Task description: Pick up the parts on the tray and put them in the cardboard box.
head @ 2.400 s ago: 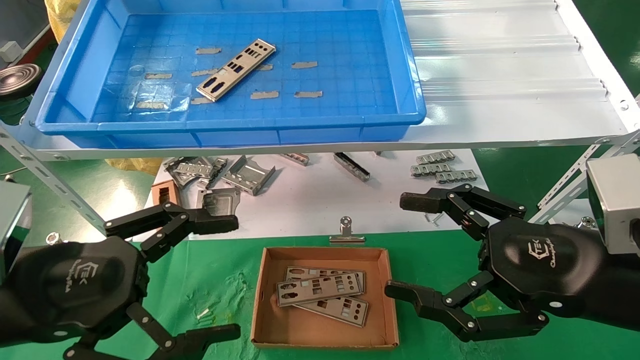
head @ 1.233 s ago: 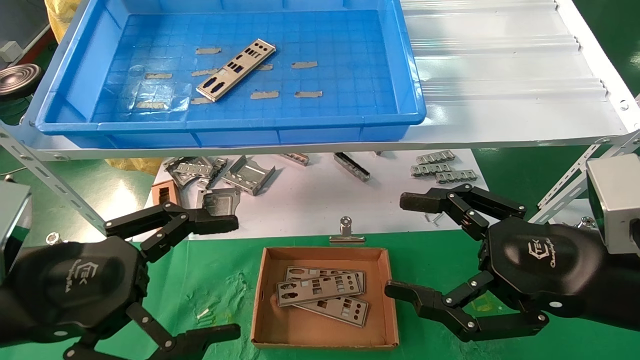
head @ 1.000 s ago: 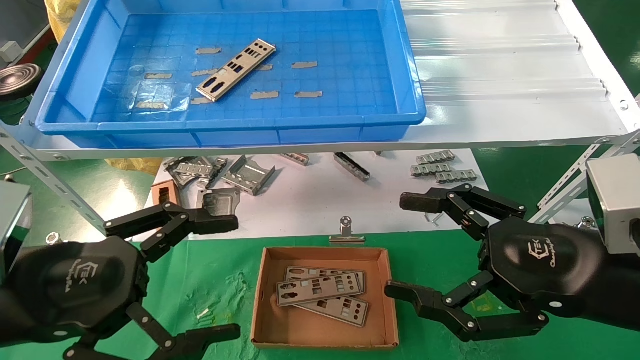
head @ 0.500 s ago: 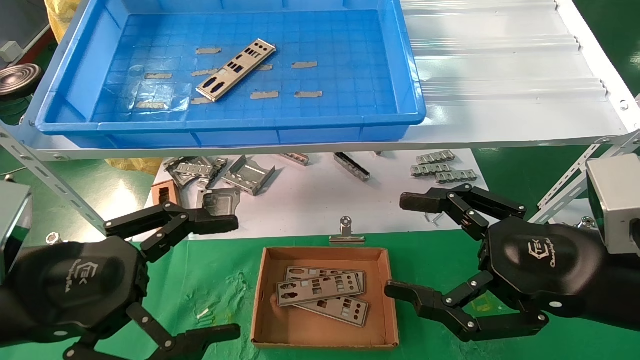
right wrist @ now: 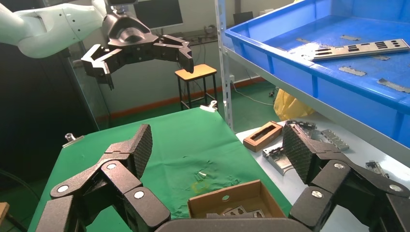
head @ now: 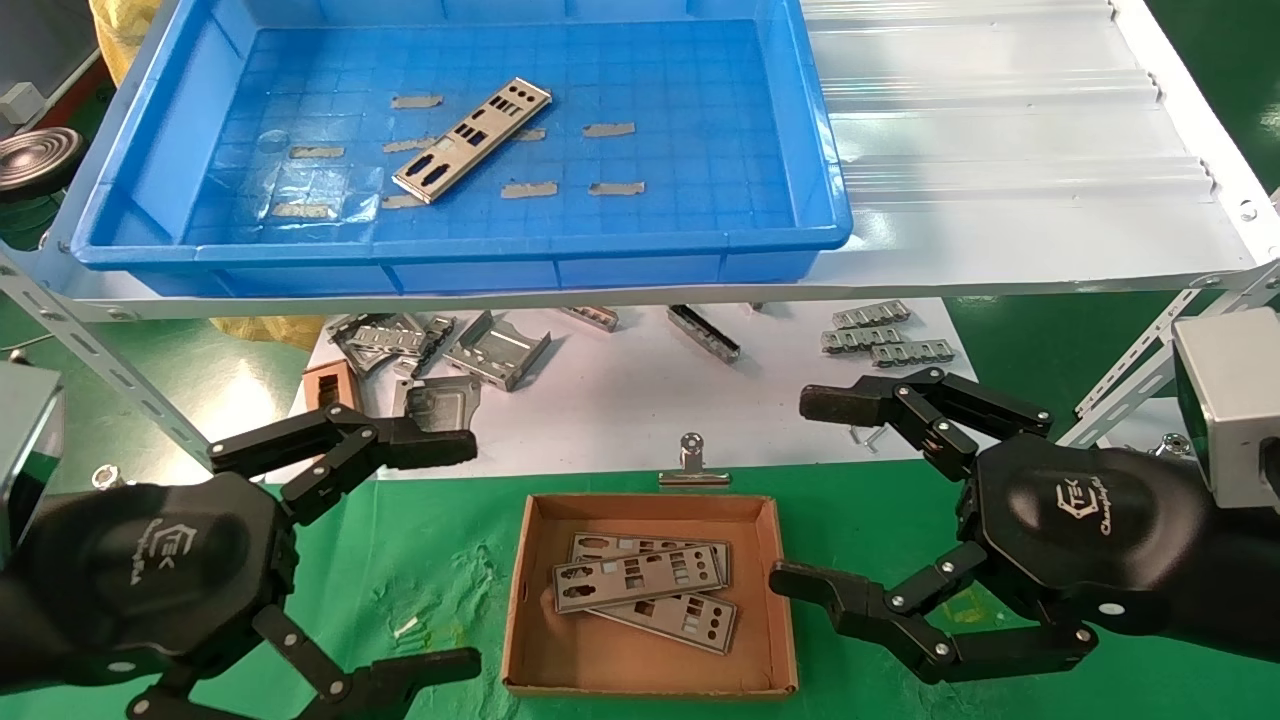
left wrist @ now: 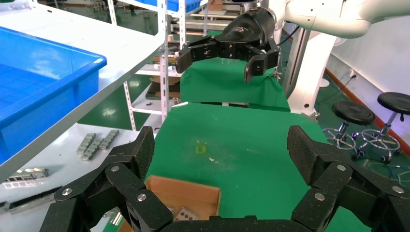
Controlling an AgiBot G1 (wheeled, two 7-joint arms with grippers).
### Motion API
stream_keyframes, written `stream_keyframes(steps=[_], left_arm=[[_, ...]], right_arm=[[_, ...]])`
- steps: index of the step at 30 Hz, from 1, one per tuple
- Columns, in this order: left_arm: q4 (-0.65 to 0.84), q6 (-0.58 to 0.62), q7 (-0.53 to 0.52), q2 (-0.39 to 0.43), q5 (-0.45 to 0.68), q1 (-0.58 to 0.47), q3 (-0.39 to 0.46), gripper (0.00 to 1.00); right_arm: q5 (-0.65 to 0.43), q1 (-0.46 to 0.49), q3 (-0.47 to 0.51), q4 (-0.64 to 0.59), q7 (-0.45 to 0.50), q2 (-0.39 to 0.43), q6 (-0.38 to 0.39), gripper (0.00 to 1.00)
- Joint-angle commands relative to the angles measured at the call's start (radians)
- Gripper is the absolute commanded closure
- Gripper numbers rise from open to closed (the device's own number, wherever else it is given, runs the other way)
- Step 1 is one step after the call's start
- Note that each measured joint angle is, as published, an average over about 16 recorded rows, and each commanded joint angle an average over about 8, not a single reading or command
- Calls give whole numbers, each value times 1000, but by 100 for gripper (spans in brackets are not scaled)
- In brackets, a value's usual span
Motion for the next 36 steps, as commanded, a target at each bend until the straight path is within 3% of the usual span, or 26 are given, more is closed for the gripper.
stream_keyframes(steps=[1, 31, 36], left_arm=[[0, 0, 0, 0, 0, 0, 0, 0], [0, 0, 0, 0, 0, 0, 0, 0], [0, 0, 0, 0, 0, 0, 0, 0]], right_arm=[[0, 0, 0, 0, 0, 0, 0, 0], [0, 0, 0, 0, 0, 0, 0, 0], [0, 0, 0, 0, 0, 0, 0, 62]])
